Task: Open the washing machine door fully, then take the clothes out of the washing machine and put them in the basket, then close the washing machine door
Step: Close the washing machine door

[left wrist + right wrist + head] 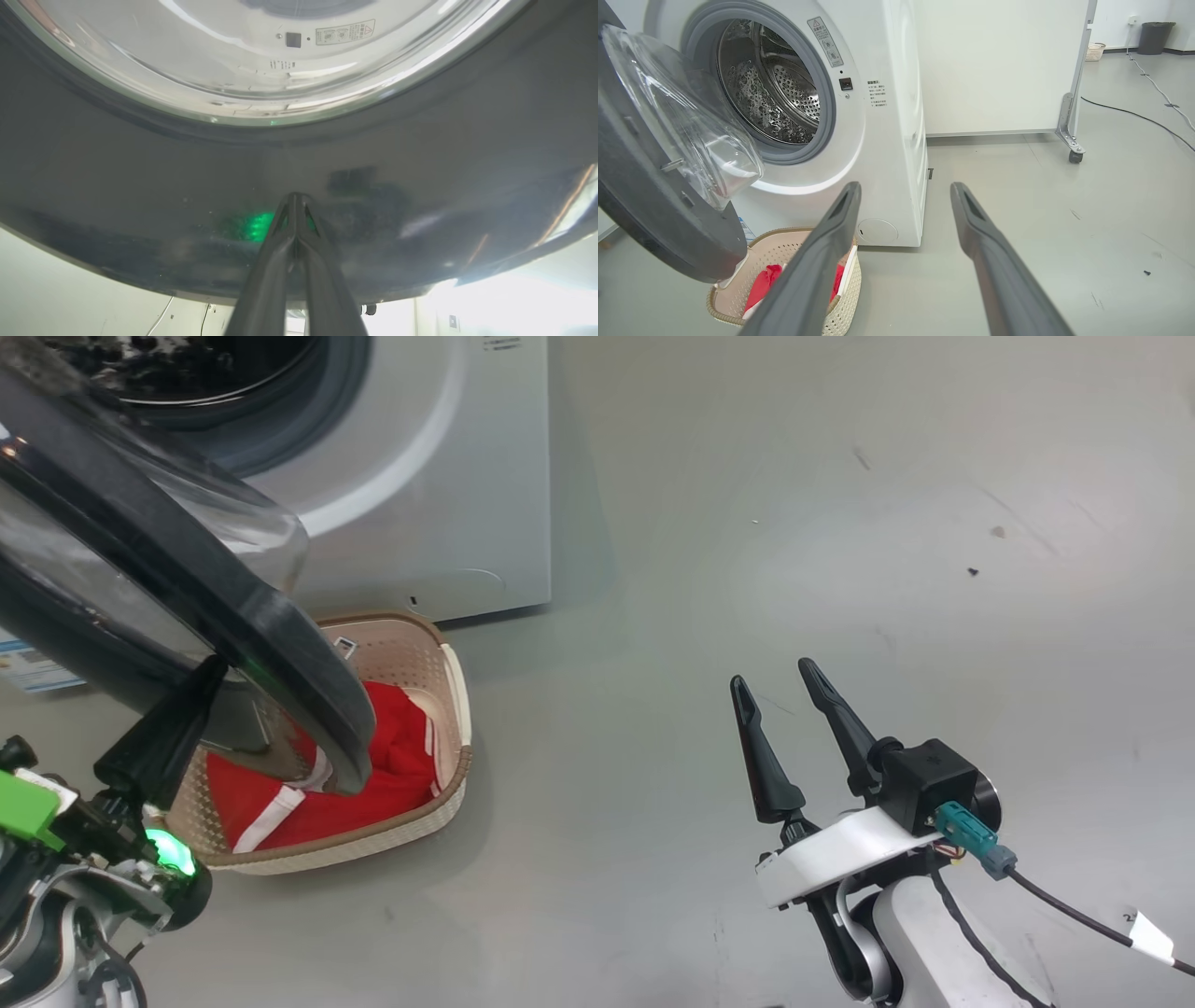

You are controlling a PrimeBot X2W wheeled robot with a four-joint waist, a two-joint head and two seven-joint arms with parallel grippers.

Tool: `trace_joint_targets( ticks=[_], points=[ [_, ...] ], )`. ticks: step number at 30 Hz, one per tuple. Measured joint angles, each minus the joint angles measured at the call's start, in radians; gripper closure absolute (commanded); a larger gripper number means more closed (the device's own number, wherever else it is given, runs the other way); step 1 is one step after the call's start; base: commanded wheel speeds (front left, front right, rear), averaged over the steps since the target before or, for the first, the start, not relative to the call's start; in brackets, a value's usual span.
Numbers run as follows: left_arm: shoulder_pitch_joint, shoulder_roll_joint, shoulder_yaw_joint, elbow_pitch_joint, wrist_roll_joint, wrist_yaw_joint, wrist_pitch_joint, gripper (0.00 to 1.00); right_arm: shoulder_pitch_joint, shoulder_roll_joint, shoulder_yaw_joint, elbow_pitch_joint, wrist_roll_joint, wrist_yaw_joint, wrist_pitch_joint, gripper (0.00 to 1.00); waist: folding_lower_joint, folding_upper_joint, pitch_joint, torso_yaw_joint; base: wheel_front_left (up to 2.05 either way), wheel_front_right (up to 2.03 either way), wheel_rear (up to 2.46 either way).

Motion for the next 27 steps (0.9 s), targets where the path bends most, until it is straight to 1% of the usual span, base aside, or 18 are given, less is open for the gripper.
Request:
trace_joint_targets(
  ticks=[4, 9, 13, 16, 20, 25, 27],
  points=[
    [-0.017, -0.002, 0.014, 0.006, 0.001, 0.000, -0.032, 1.00, -0.008, 0.000, 0.002, -0.011, 0.012, -0.007, 0.000, 0.00, 0.0000, 0.0000, 0.013, -0.031, 0.00, 0.00, 0.00],
    [-0.043, -0.004, 0.033, 0.011, 0.006, 0.000, -0.078, 1.00, -0.015, 0.001, 0.005, -0.023, 0.018, -0.009, 0.000, 0.00, 0.0000, 0.0000, 0.034, -0.063, 0.00, 0.00, 0.00],
    [-0.069, -0.006, 0.070, 0.017, 0.010, 0.000, -0.128, 1.00, -0.016, 0.002, 0.009, -0.035, 0.031, -0.010, 0.000, 0.00, 0.0000, 0.0000, 0.051, -0.090, 0.00, 0.00, 0.00],
    [-0.089, -0.004, 0.090, 0.021, 0.011, 0.000, -0.153, 1.00, -0.016, 0.002, 0.008, -0.044, 0.034, -0.019, 0.000, 0.00, 0.0000, 0.0000, 0.066, -0.112, 0.00, 0.00, 0.00],
    [-0.111, 0.001, 0.087, 0.024, 0.013, 0.000, -0.166, 1.00, -0.017, 0.002, 0.010, -0.051, 0.043, -0.027, 0.000, 0.00, 0.0000, 0.0000, 0.086, -0.141, 0.00, 0.00, 0.00],
    [-0.132, 0.018, 0.080, 0.033, 0.018, 0.000, -0.177, 1.00, -0.026, 0.002, 0.016, -0.066, 0.053, -0.027, 0.000, 0.00, 0.0000, 0.0000, 0.110, -0.178, 0.00, 0.00, 0.00],
    [-0.132, 0.019, 0.063, 0.043, 0.022, 0.000, -0.176, 1.00, -0.035, 0.003, 0.021, -0.069, 0.059, -0.028, 0.000, 0.00, 0.0000, 0.0000, 0.119, -0.193, 0.00, 0.00, 0.00]
  ],
)
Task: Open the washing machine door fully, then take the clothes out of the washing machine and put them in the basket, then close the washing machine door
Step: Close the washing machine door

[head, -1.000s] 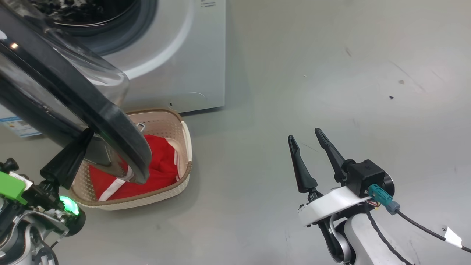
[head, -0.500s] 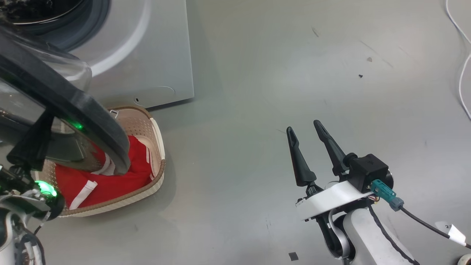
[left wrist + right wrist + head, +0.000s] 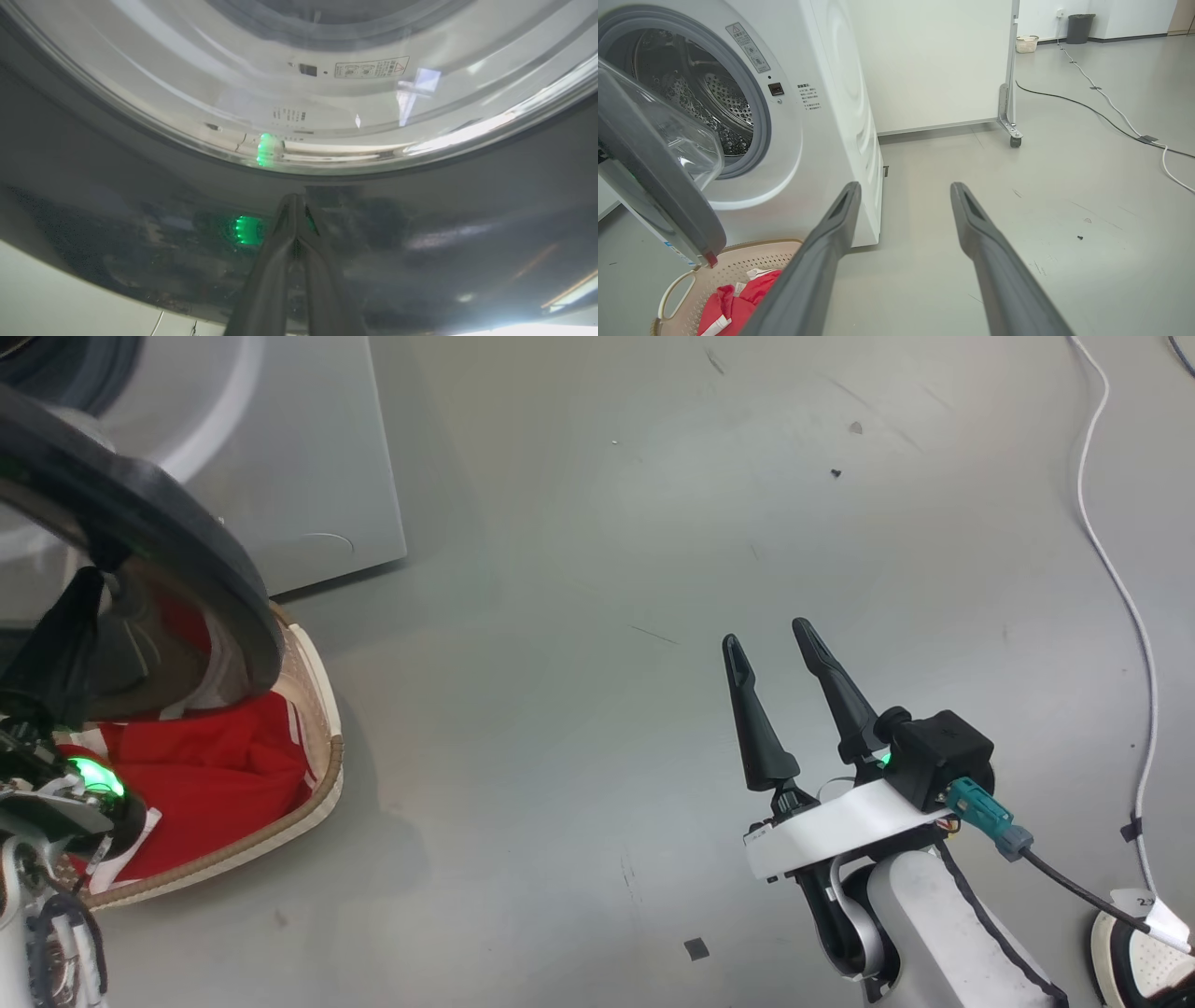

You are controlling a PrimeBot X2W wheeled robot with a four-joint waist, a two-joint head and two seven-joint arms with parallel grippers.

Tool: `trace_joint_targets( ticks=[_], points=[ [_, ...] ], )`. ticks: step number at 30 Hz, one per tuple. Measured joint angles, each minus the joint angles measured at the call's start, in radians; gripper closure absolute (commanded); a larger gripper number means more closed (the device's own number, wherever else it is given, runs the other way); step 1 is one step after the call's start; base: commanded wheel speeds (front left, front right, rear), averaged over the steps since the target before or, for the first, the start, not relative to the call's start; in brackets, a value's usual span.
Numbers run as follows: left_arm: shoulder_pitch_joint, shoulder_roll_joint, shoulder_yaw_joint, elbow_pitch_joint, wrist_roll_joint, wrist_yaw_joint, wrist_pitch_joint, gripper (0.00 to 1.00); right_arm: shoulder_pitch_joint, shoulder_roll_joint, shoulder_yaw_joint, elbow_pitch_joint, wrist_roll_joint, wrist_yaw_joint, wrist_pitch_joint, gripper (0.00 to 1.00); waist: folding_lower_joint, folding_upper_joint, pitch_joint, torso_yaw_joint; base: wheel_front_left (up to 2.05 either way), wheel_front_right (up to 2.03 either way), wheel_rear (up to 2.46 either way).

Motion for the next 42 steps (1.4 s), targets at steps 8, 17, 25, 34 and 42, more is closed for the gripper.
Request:
trace_joint_targets(
  ticks=[8, 17, 25, 34, 42],
  points=[
    [-0.035, -0.001, -0.039, 0.012, 0.028, 0.000, 0.001, 1.00, -0.001, 0.000, 0.003, -0.011, 0.019, -0.015, 0.000, 0.00, 0.0000, 0.0000, 0.026, -0.051, 0.00, 0.00, 0.00],
    [-0.095, -0.004, -0.065, 0.042, 0.040, 0.000, -0.018, 1.00, -0.001, 0.001, 0.007, -0.020, 0.019, -0.021, 0.000, 0.00, 0.0000, 0.0000, 0.041, -0.081, 0.00, 0.00, 0.00],
    [-0.130, -0.006, -0.064, 0.076, 0.044, 0.000, -0.049, 1.00, -0.001, 0.002, 0.006, -0.023, 0.019, -0.026, 0.000, 0.00, 0.0000, 0.0000, 0.048, -0.083, 0.00, 0.00, 0.00],
    [-0.144, -0.017, -0.095, 0.106, 0.048, 0.007, -0.049, 1.00, -0.001, 0.003, -0.026, -0.022, 0.000, -0.034, 0.000, 0.00, 0.0000, 0.0000, 0.037, -0.052, 0.00, 0.00, 0.00],
    [-0.121, -0.021, -0.192, 0.124, 0.115, -0.014, -0.028, 1.00, -0.003, 0.003, -0.062, -0.007, -0.030, -0.032, 0.000, 0.00, 0.0000, 0.0000, 0.012, 0.012, 0.00, 0.00, 0.00]
  ],
)
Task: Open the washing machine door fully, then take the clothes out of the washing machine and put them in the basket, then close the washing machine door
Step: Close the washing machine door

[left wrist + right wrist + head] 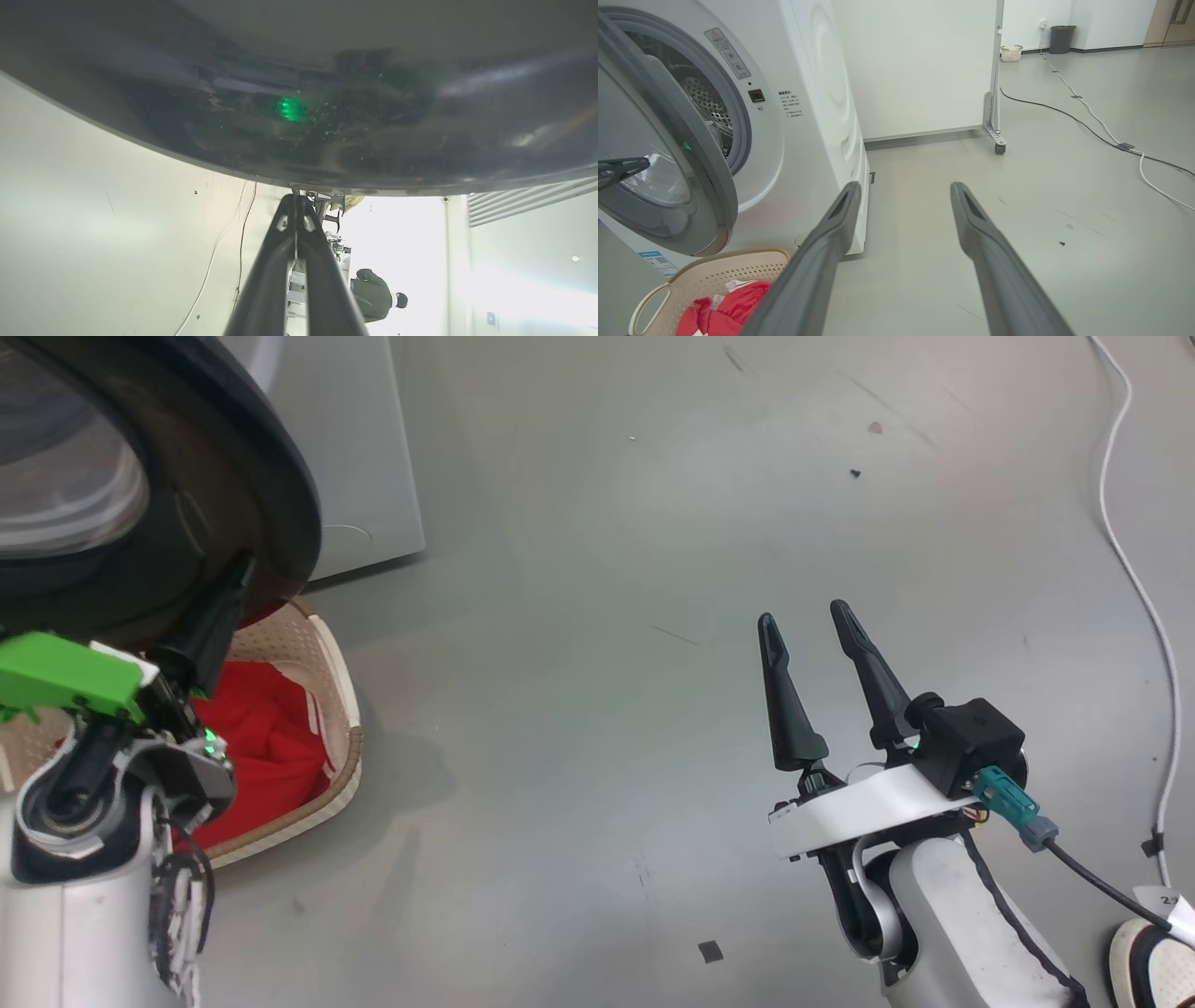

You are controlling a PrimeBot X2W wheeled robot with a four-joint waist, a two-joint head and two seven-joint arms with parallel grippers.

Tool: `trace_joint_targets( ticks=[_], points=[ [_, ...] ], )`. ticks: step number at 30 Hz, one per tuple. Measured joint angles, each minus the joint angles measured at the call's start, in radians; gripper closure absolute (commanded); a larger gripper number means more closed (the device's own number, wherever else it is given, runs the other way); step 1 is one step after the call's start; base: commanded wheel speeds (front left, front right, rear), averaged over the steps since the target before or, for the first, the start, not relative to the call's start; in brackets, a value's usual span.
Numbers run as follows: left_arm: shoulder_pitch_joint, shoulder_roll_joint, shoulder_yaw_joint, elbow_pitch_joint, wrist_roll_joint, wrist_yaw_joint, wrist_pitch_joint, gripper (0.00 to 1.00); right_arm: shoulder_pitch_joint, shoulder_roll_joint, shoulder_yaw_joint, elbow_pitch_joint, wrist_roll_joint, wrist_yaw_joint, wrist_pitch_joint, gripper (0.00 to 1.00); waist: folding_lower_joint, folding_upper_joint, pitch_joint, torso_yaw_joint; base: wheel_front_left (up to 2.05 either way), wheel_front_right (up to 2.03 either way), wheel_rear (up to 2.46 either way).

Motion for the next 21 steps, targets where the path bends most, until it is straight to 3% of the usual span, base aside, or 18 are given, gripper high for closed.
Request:
trace_joint_targets(
  ticks=[2, 8, 16, 21],
  points=[
    [0.032, 0.001, -0.021, 0.005, 0.016, -0.014, 0.008, 1.00, -0.002, 0.000, 0.000, 0.008, -0.006, 0.004, 0.000, 0.00, 0.0000, 0.0000, -0.008, 0.020, 0.00, 0.00, 0.00],
    [0.137, 0.047, -0.090, 0.004, 0.200, -0.097, -0.026, 1.00, -0.019, 0.000, 0.000, 0.039, -0.023, 0.034, 0.000, 0.00, 0.0000, 0.0000, -0.046, 0.093, 0.00, 0.00, 0.00],
    [0.230, 0.139, -0.158, -0.010, 0.468, -0.204, -0.146, 1.00, -0.018, -0.001, -0.036, 0.069, -0.046, 0.044, 0.000, 0.00, 0.0000, 0.0000, -0.098, 0.181, 0.00, 0.00, 0.00],
    [0.250, 0.175, -0.199, -0.037, 0.643, -0.218, -0.253, 1.00, -0.013, -0.008, -0.066, 0.074, -0.052, 0.044, 0.000, 0.00, 0.0000, 0.0000, -0.130, 0.238, 0.00, 0.00, 0.00]
  ],
)
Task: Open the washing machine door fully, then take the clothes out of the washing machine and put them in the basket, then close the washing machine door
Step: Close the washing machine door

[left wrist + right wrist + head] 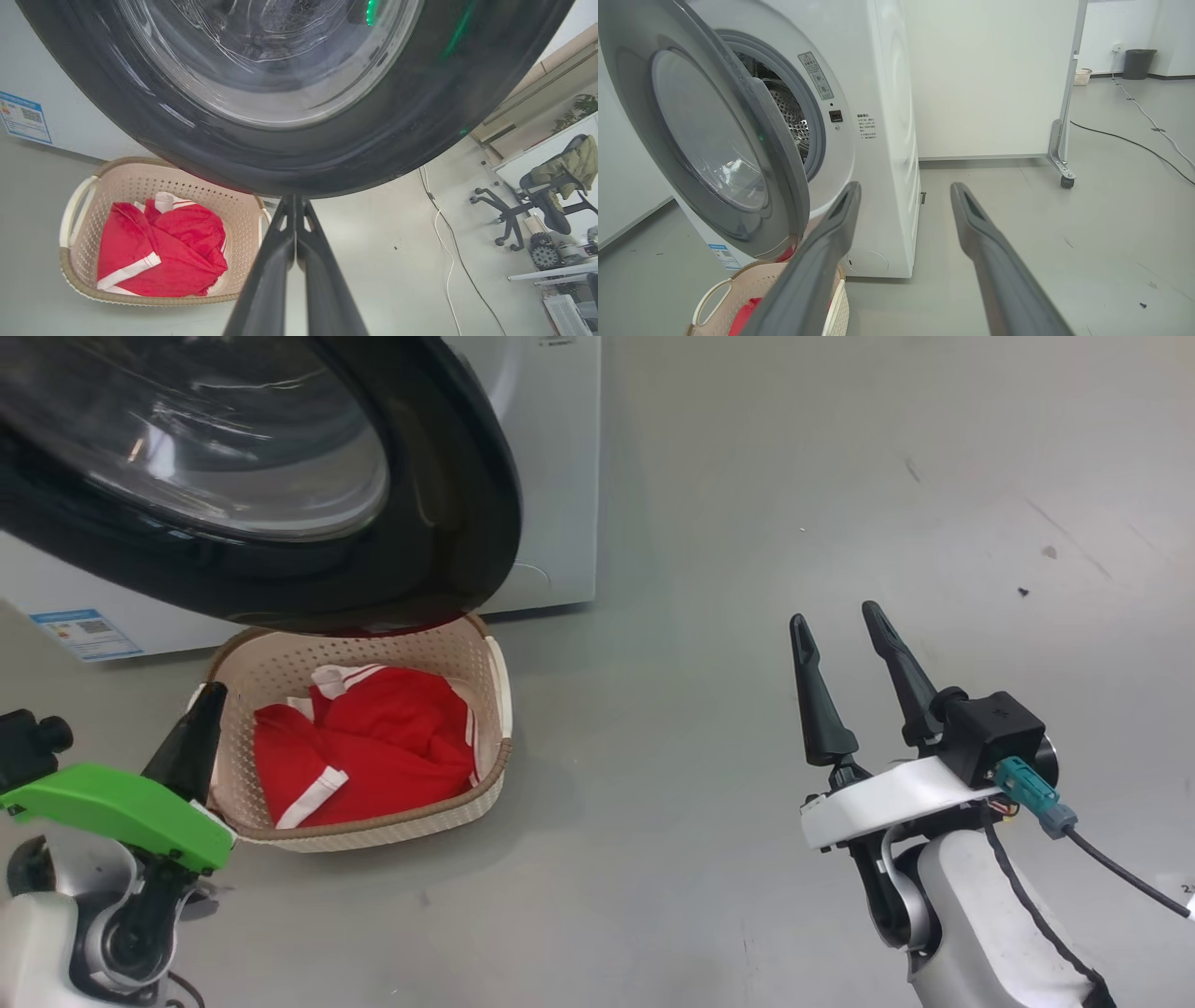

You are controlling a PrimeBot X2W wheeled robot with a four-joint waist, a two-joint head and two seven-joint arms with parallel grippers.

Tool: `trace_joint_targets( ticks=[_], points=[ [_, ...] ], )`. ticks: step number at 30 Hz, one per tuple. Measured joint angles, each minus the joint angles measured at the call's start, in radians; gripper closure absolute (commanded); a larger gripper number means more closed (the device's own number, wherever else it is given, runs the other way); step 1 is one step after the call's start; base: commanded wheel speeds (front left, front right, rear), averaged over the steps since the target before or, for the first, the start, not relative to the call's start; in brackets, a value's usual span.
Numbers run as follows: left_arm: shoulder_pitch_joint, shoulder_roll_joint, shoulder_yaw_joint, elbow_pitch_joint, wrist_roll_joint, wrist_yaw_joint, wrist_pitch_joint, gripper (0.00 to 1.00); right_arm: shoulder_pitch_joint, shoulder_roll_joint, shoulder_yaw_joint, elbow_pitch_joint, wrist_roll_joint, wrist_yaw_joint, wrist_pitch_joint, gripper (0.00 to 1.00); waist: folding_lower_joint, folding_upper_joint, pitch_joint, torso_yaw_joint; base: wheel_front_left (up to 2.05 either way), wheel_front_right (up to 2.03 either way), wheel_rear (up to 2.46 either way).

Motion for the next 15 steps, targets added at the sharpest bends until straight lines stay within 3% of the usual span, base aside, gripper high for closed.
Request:
trace_joint_targets(
  ticks=[10, 15],
  points=[
    [0.053, 0.029, -0.031, -0.019, 0.239, 0.002, -0.207, 1.00, 0.054, 0.000, -0.040, -0.001, -0.010, 0.000, 0.000, 0.00, 0.0000, 0.0000, -0.058, 0.112, 0.00, 0.00, 0.00],
    [0.100, 0.022, -0.027, -0.019, 0.288, 0.020, -0.291, 1.00, 0.062, 0.001, -0.034, -0.001, -0.017, 0.010, 0.000, 0.00, 0.0000, 0.0000, -0.086, 0.146, 0.00, 0.00, 0.00]
  ],
)
